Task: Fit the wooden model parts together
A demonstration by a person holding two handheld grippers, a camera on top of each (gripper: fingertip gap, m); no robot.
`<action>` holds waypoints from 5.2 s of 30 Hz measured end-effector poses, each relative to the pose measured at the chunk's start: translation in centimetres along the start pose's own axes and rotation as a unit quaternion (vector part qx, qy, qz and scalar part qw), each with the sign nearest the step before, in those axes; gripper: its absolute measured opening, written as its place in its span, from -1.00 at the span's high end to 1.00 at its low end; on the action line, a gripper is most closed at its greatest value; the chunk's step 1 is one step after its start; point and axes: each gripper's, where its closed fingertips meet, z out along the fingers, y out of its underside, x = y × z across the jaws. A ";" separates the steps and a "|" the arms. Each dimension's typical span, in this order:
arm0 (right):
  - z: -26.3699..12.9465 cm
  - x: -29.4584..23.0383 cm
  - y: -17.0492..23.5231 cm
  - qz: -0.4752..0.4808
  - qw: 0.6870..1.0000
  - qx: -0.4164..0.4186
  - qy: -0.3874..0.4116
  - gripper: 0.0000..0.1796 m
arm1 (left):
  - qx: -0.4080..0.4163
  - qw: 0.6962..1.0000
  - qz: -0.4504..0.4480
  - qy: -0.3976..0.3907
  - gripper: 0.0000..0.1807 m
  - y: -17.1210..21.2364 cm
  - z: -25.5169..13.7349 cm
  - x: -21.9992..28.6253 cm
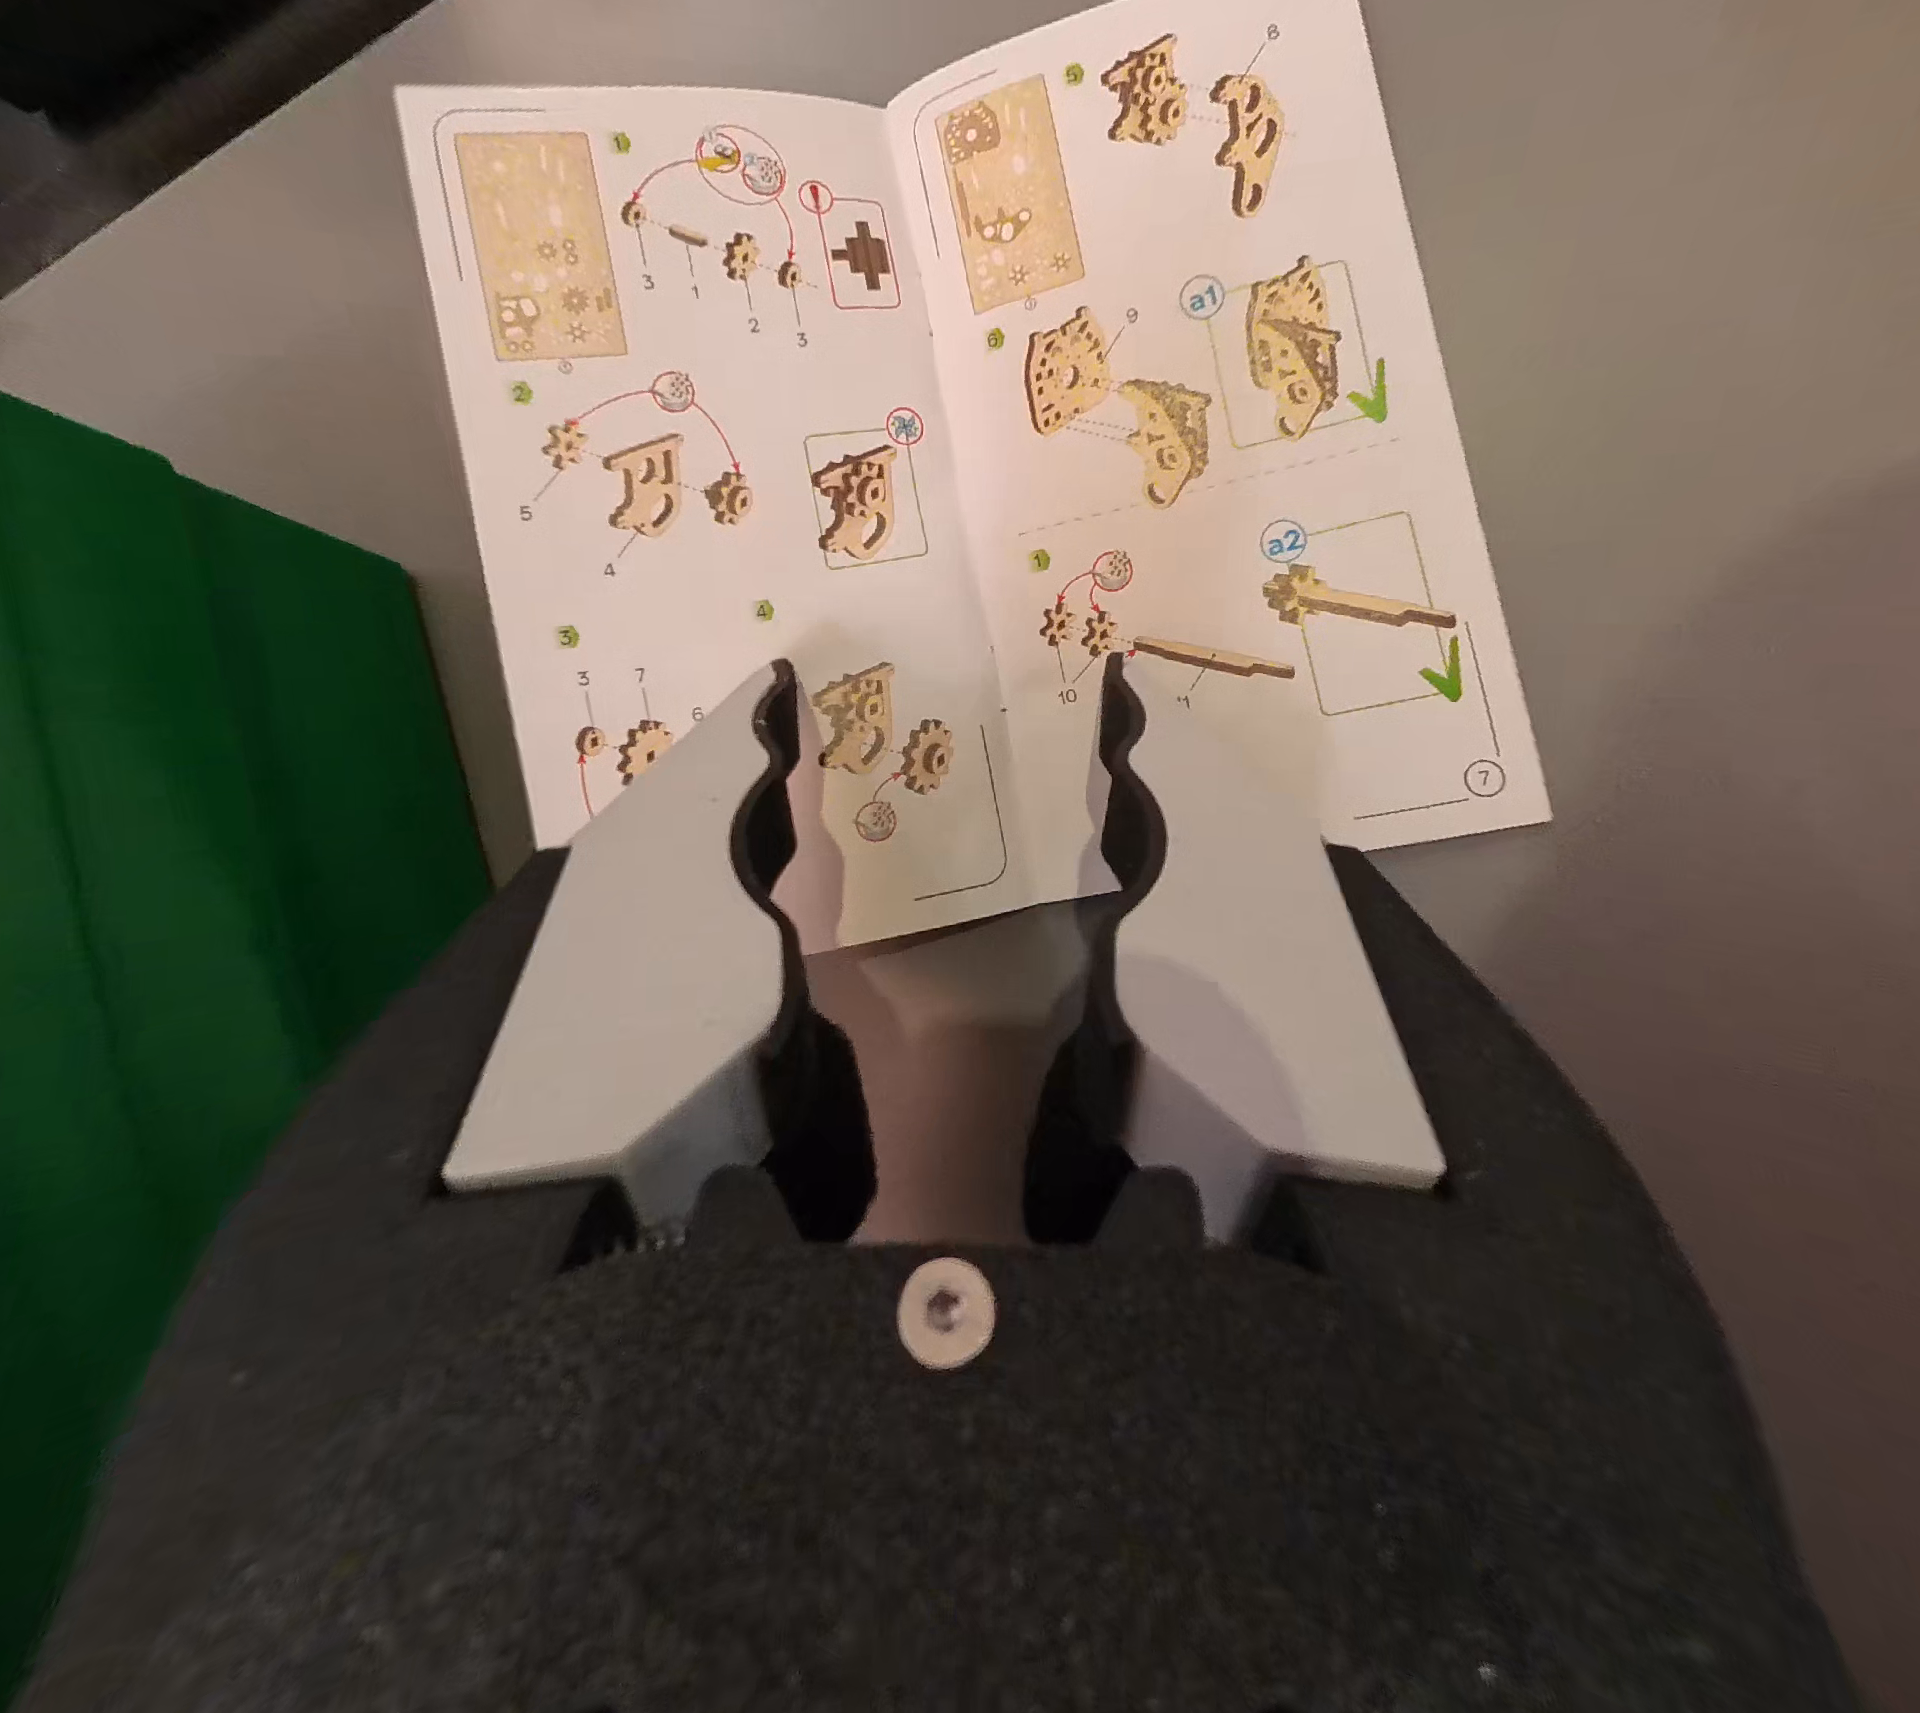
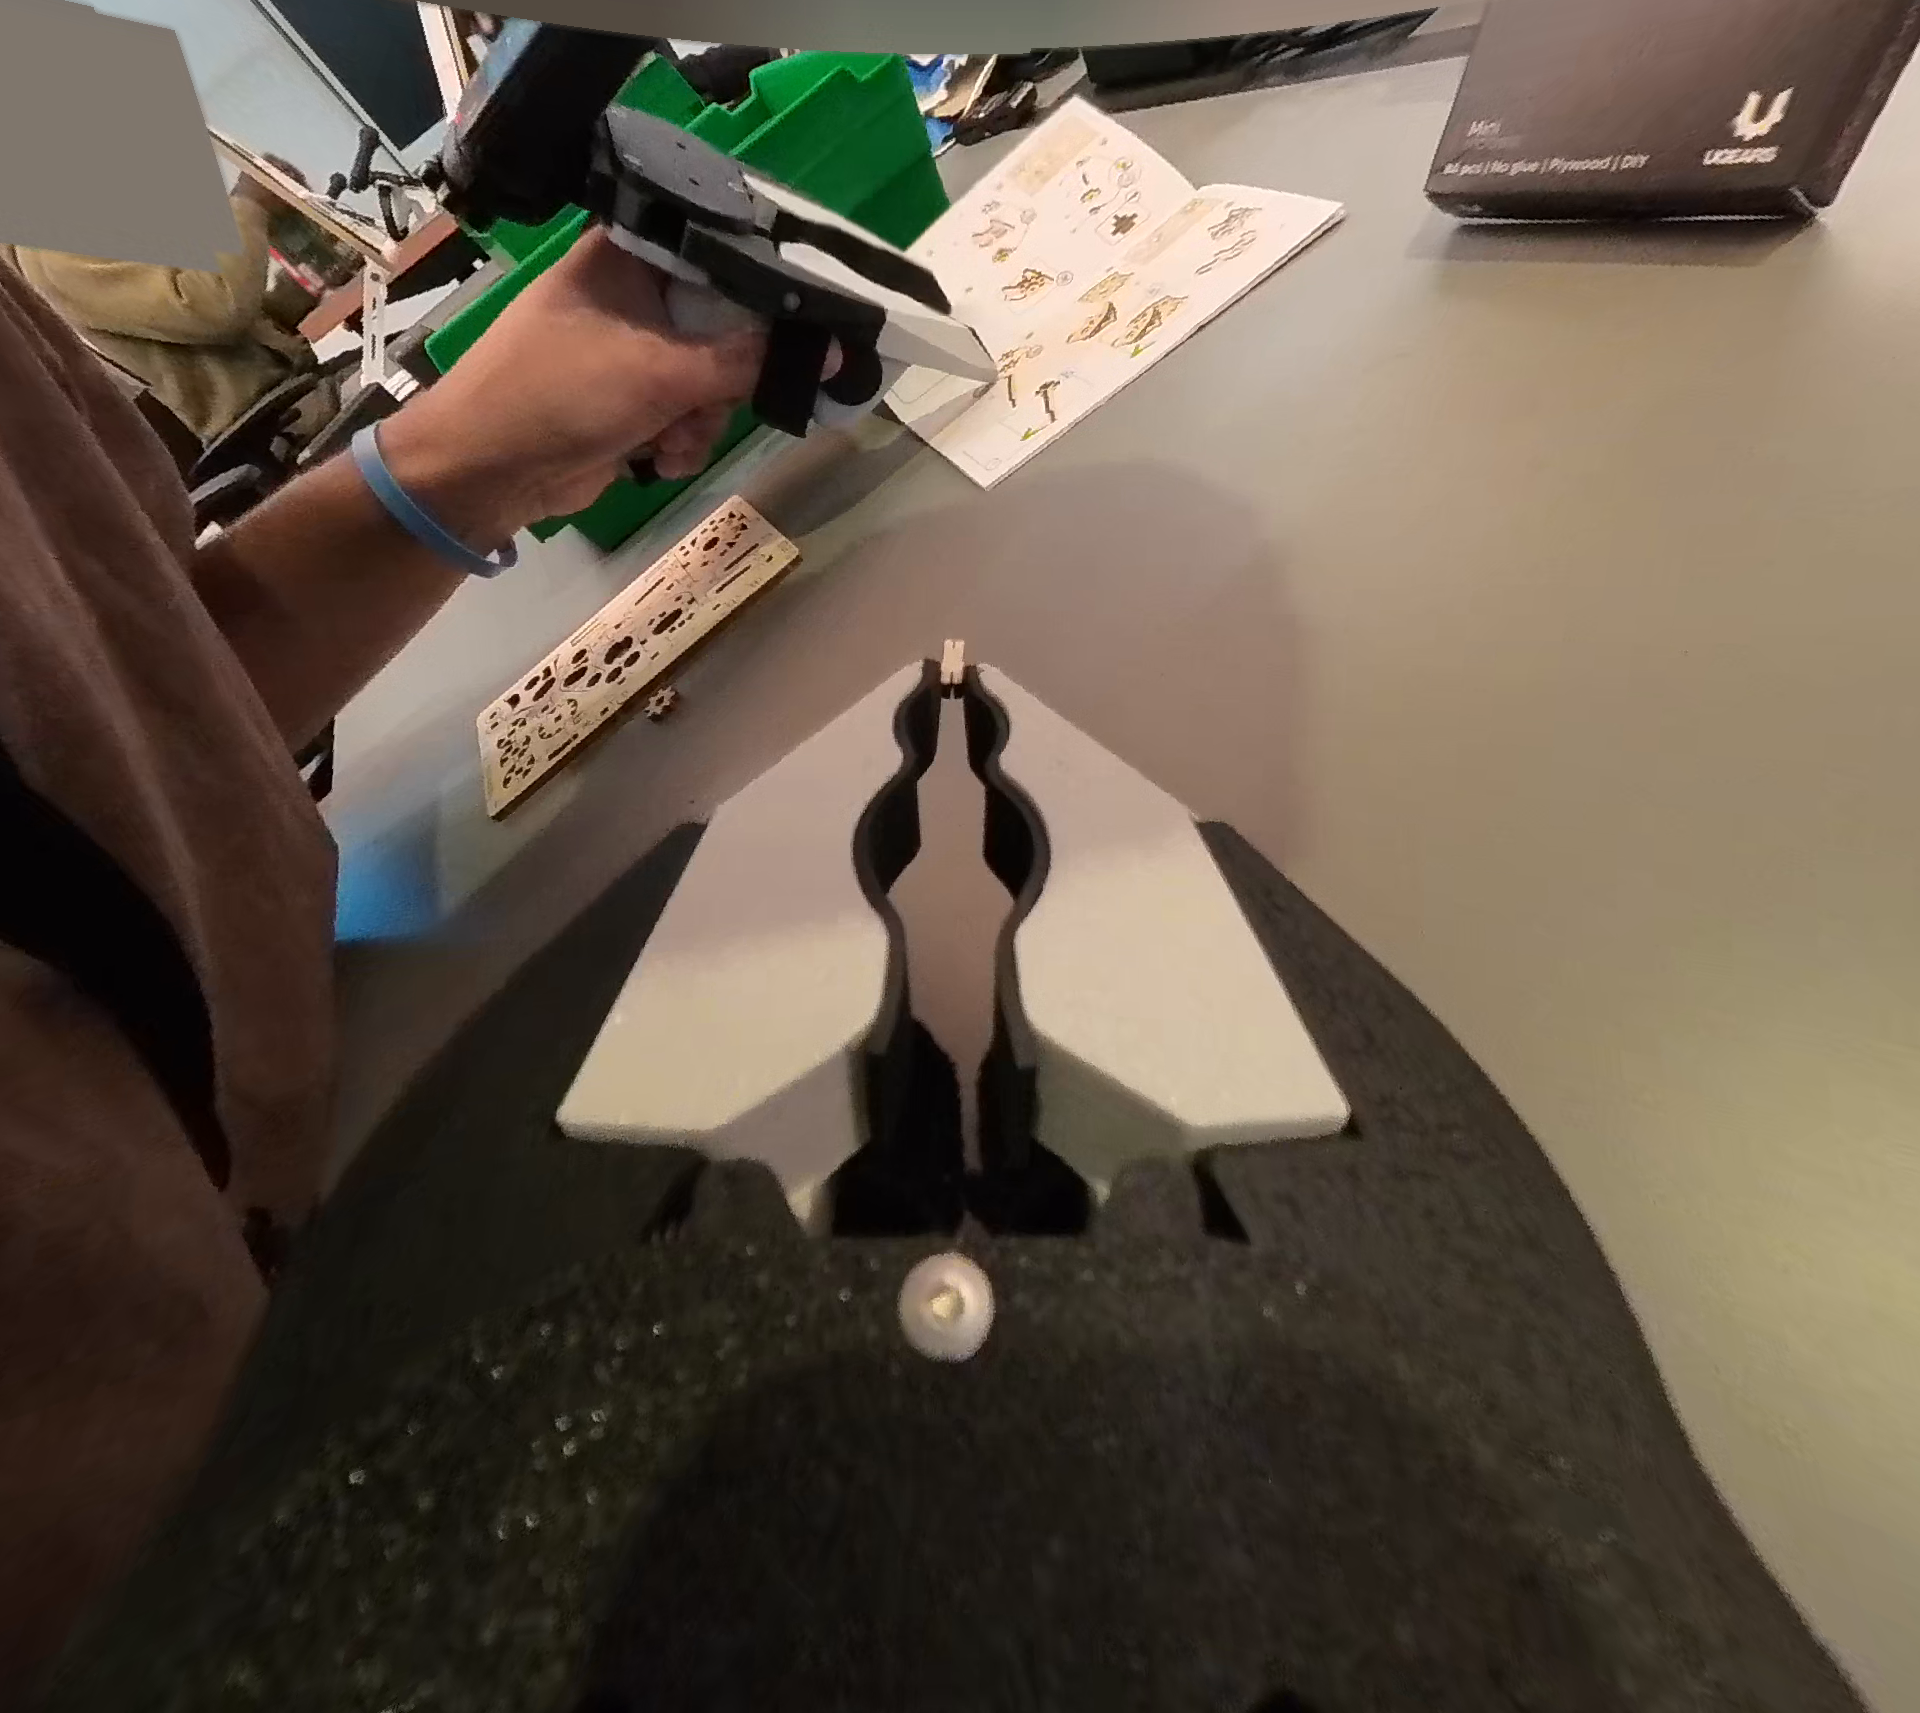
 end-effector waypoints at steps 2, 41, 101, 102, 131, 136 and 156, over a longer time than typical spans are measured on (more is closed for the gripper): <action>0.1 -0.1 0.1 -0.001 1.000 -0.002 -0.001 0.96 | 0.003 1.000 -0.014 0.011 0.38 0.1 0.1 0.1; -1.0 -7.6 -1.9 0.057 0.995 0.053 -0.064 0.97 | 0.210 0.810 0.017 0.547 0.61 -0.3 -17.4 16.8; -1.9 -5.5 1.0 -0.059 0.997 -0.043 -0.025 0.90 | 0.240 0.760 -0.039 0.602 0.99 1.3 -20.8 14.0; -1.7 -5.2 1.3 -0.059 0.997 -0.051 -0.022 0.90 | 0.240 0.763 -0.042 0.599 0.99 1.2 -20.4 13.7; -1.9 -2.7 1.8 0.038 0.997 -0.041 -0.045 0.86 | 0.207 0.767 -0.034 0.607 0.99 0.1 -16.4 13.7; -1.9 -3.1 1.3 0.033 0.998 -0.037 -0.040 0.84 | 0.211 0.777 -0.036 0.592 0.99 0.0 -16.6 13.3; -0.3 -11.9 7.6 -0.165 0.966 -0.194 -0.036 0.73 | 0.249 0.852 -0.008 0.461 0.99 7.2 -24.2 9.7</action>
